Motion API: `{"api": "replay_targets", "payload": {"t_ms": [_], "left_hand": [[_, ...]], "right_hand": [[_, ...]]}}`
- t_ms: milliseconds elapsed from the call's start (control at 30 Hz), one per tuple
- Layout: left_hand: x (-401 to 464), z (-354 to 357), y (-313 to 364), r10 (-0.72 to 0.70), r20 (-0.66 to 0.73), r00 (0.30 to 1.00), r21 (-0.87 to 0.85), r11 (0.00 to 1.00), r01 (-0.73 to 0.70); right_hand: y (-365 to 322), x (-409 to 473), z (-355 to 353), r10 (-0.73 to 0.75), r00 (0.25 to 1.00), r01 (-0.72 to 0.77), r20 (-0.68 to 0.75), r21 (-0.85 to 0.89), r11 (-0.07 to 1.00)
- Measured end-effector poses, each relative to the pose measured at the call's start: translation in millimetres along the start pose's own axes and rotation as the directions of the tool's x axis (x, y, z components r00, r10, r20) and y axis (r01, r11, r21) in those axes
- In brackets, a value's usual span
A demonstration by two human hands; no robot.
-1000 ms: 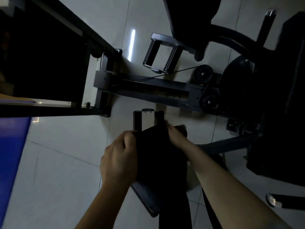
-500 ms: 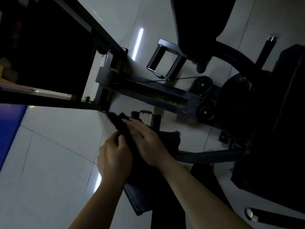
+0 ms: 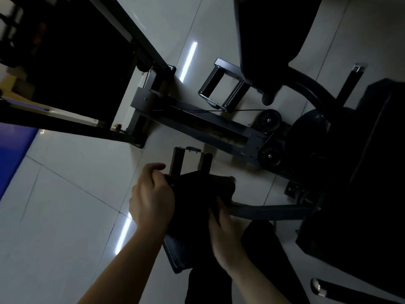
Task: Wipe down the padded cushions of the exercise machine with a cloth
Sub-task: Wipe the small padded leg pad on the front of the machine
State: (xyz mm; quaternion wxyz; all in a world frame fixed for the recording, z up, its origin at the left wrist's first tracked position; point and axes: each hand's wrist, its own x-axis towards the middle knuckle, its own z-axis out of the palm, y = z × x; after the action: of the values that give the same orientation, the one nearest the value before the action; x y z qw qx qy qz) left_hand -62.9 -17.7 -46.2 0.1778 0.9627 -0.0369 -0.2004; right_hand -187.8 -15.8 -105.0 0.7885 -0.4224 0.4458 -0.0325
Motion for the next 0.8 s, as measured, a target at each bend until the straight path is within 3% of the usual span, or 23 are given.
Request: {"api": "replay_targets", "payload": {"t_ms": [133, 200, 267, 333, 367, 433, 500, 600, 700, 733, 800], "left_hand": [[-1.3, -3.4, -5.4, 0.011, 0.024, 1.0, -0.135, 0.991, -0.008], [-3.5, -8.0, -3.2, -0.035, 0.051, 0.998, -0.238, 0.97, 0.046], [0.3, -7.9, -0.7, -0.038, 0.091, 0.995, -0.165, 0.985, 0.052], [7.2, -7.7, 1.2, -0.063, 0.169, 0.984, -0.114, 0.99, 0.083], [10.8, -7.7, 1.7, -0.066, 0.217, 0.974, -0.113, 0.989, 0.092], [20.3, -8.9, 3.3, -0.035, 0.315, 0.949, -0.087, 0.994, 0.065], [30.6, -9.7, 6.7, 0.044, 0.423, 0.905, -0.081, 0.997, -0.01], [46.8, -12.4, 25.4, 0.175, 0.474, 0.863, -0.15, 0.982, -0.117], [59.8, -18.3, 55.8, 0.324, 0.465, 0.824, -0.28, 0.937, -0.21], [63.4, -20.9, 68.4, 0.377, 0.453, 0.808, -0.314, 0.916, -0.252], [74.8, -24.9, 97.0, 0.463, 0.417, 0.782, -0.373, 0.872, -0.318]], "right_hand": [[-48.0, 0.3, 12.3, -0.281, 0.945, 0.311, 0.169, -0.19, 0.931], [-55.2, 14.3, 15.8, -0.306, 0.934, 0.343, 0.185, -0.227, 0.911], [-54.3, 33.8, 14.4, -0.168, 0.984, 0.173, 0.065, -0.079, 0.982], [-48.7, 51.8, 6.2, 0.066, 0.993, -0.062, -0.102, 0.043, 0.997], [-47.1, 56.1, 0.0, 0.182, 0.974, -0.157, -0.137, 0.175, 0.972], [-49.2, 65.0, -14.6, 0.313, 0.947, -0.237, -0.071, 0.504, 0.83], [-65.7, 66.4, -31.6, 0.246, 0.967, -0.129, -0.067, 0.703, 0.699], [-123.8, 66.2, -56.5, 0.011, 0.955, 0.2, -0.297, 0.668, 0.717], [-213.0, 67.5, -69.6, -0.243, 0.753, 0.521, -0.612, 0.329, 0.787], [-240.9, 68.1, -70.2, -0.377, 0.641, 0.614, -0.668, 0.152, 0.775], [-293.0, 72.6, -68.3, -0.651, 0.394, 0.712, -0.649, -0.232, 0.663]]}}
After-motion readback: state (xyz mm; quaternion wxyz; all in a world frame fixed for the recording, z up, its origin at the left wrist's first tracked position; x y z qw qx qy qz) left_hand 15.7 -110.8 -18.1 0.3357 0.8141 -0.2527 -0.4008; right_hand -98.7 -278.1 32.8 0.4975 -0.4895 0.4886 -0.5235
